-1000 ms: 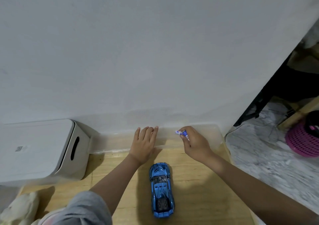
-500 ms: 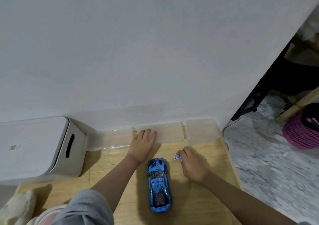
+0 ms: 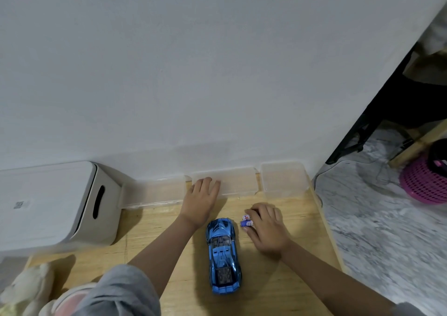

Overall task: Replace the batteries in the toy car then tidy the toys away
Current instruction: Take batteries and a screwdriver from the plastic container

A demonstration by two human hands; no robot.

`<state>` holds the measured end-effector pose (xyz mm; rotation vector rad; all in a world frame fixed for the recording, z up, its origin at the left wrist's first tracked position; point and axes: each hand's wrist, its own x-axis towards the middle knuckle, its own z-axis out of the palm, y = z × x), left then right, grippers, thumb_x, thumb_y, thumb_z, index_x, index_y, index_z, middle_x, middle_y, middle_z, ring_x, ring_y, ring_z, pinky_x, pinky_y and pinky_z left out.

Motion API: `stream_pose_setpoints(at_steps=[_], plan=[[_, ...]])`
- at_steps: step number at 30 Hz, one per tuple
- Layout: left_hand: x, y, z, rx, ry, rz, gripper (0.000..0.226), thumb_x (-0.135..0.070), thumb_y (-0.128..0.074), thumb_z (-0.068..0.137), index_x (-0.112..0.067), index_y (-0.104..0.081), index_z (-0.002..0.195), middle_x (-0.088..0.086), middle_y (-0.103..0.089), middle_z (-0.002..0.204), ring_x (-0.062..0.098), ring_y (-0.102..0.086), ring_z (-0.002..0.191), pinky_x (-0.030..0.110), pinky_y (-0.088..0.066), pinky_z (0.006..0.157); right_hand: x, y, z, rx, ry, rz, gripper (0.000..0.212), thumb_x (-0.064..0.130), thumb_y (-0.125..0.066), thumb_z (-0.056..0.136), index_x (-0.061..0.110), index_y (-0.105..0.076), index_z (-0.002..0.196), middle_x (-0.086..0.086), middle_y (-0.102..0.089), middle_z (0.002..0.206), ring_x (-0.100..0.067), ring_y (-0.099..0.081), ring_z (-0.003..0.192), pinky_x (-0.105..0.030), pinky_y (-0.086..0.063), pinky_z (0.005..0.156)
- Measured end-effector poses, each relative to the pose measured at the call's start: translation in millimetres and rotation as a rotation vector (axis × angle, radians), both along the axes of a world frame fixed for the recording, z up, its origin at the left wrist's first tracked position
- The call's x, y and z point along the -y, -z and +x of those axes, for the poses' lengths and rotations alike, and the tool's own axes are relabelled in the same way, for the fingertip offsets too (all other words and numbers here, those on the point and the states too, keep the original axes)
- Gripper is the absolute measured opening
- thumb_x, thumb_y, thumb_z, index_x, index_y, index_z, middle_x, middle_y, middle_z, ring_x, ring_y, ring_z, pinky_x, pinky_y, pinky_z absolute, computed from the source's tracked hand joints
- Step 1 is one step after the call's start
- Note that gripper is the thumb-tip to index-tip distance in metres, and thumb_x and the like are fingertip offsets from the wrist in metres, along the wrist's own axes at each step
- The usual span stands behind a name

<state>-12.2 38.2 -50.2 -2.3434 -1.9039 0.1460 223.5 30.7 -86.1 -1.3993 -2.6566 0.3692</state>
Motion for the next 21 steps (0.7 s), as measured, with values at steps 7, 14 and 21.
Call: stream_pose_setpoints(at_steps=[7, 14, 21], plan=[[1.6, 1.8, 1.6, 0.021, -0.016, 0.004, 0.084, -0.012, -0.086, 0.048, -0.009, -0.048, 0.122, 0.016, -0.059, 0.112, 0.031, -0.060, 0.099, 0.038, -0.056, 0.077, 1.9, -0.5, 6.6, -0.109, -0.018, -0.049, 0.057, 0.045, -0.042, 0.090, 0.014, -0.037, 0.138, -0.005, -0.041, 0.135, -0.021, -0.027, 0.132, -0.054, -0.015, 0.113], [5.6, -0.2, 0.2, 0.071, -0.017, 0.011, 0.082, -0.017, -0.086, 0.052, -0.010, -0.049, 0.125, 0.014, -0.060, 0.116, 0.031, -0.060, 0.104, 0.041, -0.055, 0.084, -5.9, -0.1, 14.6, -0.119, -0.046, -0.039, 0.057, 0.046, -0.045, 0.091, 0.013, -0.039, 0.137, -0.010, -0.042, 0.138, -0.026, -0.032, 0.131, -0.049, -0.034, 0.107], [10.4, 0.6, -15.4, 0.059, -0.087, -0.009, 0.084, -0.025, -0.088, 0.059, -0.007, -0.050, 0.132, 0.017, -0.054, 0.133, 0.034, -0.056, 0.119, 0.042, -0.050, 0.093, -23.5, -34.3, -4.0, -0.223, -0.096, 0.136, 0.046, 0.035, -0.039, 0.095, 0.012, -0.043, 0.135, -0.008, -0.047, 0.141, -0.022, -0.037, 0.133, -0.046, -0.032, 0.109]])
